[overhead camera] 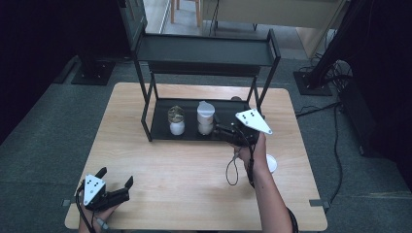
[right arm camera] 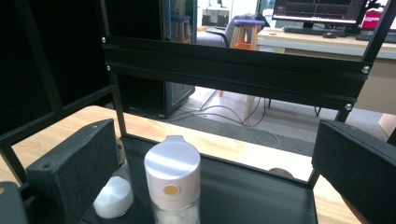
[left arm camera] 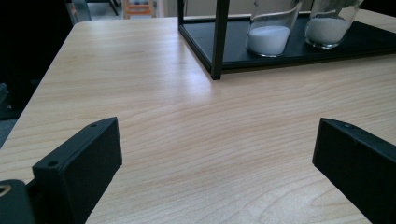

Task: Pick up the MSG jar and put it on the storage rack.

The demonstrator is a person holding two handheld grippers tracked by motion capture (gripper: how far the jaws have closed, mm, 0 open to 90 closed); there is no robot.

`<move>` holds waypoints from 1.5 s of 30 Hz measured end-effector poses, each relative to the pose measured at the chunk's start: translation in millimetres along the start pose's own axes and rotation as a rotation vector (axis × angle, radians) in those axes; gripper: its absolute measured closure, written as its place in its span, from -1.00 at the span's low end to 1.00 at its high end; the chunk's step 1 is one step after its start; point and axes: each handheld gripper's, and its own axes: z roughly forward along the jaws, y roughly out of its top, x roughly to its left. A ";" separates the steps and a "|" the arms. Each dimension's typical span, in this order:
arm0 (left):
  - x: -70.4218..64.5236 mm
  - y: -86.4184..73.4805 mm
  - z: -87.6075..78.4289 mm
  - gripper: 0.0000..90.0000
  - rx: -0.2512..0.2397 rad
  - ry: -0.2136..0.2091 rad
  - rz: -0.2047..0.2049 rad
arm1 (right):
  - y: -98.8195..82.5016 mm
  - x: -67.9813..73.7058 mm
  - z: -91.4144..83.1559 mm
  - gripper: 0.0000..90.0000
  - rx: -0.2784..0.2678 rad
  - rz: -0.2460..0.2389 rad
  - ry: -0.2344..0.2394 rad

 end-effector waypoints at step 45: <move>-0.6 -0.1 -0.2 -0.97 0.000 0.001 0.006 | -79.2 40.7 -33.6 -1.00 -0.067 0.001 0.065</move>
